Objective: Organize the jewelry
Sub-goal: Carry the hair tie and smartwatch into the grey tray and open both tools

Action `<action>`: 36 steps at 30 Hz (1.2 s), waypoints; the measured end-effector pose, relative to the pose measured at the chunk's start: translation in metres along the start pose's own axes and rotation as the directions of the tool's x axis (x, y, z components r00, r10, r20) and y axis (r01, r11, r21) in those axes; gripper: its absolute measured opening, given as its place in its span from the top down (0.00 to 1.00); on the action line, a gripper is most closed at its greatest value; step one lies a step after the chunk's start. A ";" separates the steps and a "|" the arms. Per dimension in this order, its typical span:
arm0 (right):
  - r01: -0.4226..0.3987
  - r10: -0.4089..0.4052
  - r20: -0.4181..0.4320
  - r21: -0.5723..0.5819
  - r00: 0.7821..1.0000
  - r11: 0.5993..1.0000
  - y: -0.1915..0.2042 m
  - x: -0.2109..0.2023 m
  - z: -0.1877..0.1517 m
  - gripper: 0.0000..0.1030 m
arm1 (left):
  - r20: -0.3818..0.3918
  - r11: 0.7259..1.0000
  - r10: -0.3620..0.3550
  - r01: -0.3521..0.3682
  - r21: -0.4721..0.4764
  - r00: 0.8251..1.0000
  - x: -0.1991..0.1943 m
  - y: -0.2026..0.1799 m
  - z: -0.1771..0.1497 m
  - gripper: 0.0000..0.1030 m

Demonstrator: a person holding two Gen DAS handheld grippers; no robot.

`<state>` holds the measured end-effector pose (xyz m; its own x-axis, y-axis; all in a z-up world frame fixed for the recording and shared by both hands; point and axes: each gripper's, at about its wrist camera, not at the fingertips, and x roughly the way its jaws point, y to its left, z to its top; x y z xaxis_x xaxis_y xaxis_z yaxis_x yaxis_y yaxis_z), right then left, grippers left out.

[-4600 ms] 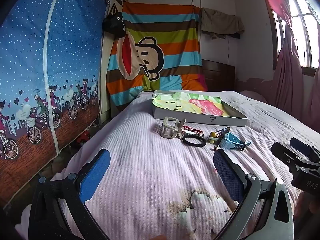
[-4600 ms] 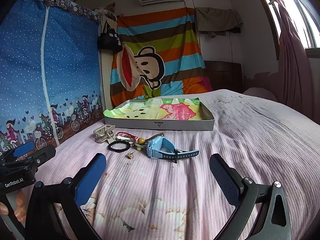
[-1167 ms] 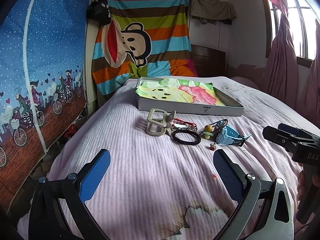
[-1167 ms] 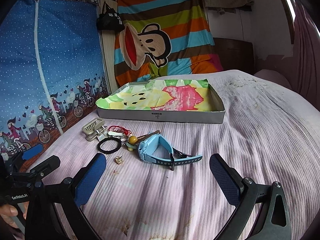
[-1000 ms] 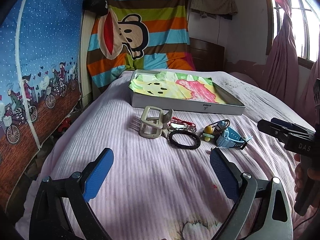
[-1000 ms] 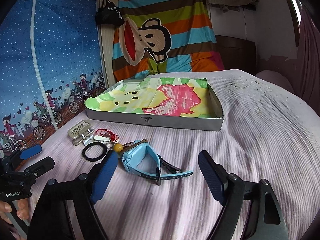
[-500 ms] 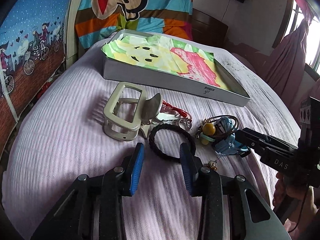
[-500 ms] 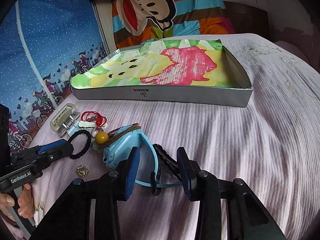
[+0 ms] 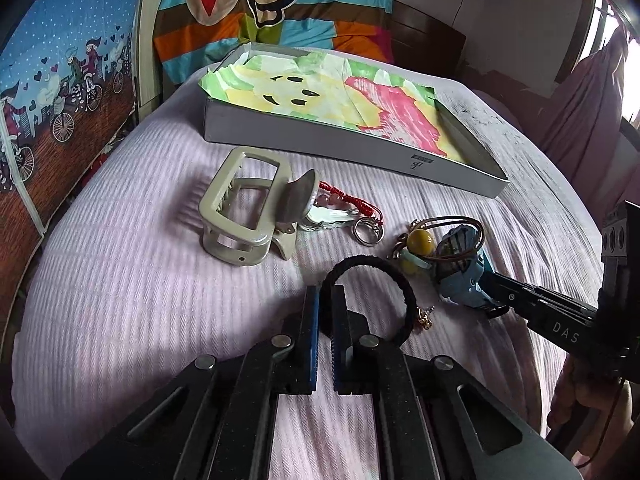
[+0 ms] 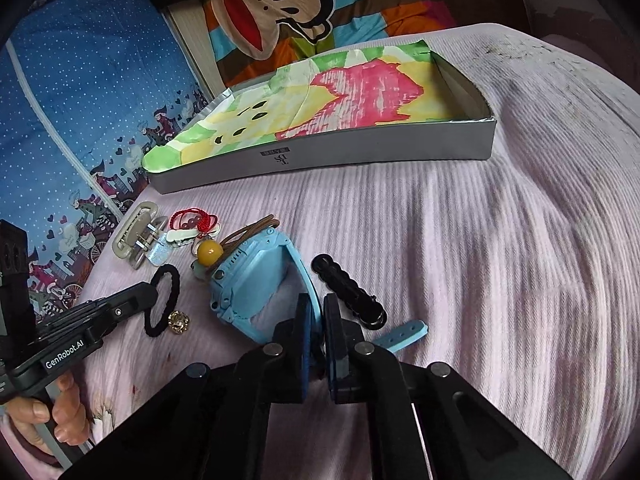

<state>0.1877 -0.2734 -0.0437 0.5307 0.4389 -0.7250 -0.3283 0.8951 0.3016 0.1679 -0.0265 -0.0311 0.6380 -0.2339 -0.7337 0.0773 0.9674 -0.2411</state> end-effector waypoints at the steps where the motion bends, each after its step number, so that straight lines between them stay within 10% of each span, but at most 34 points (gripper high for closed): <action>1: 0.002 -0.002 0.012 0.006 1.000 1.000 -0.001 -0.006 -0.001 0.94 | 0.004 1.000 0.002 -0.002 0.007 1.000 -0.002 -0.003 0.000 0.97; 21: 0.050 -0.060 0.363 0.038 0.930 0.998 -0.011 -0.032 0.068 0.94 | 0.238 0.996 0.073 -0.085 0.039 0.969 -0.030 -0.040 0.067 0.97; 36: 0.015 0.008 0.290 -0.076 0.957 0.997 0.014 0.062 0.126 0.94 | 0.226 0.963 0.260 -0.270 0.017 0.939 0.040 -0.003 0.133 0.97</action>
<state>0.3146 -0.2244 -0.0062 0.7319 0.4494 -0.5123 -0.3788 0.8932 0.2424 0.2948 -0.0260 0.0252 0.7920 0.0536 -0.6082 -0.0852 0.9961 -0.0232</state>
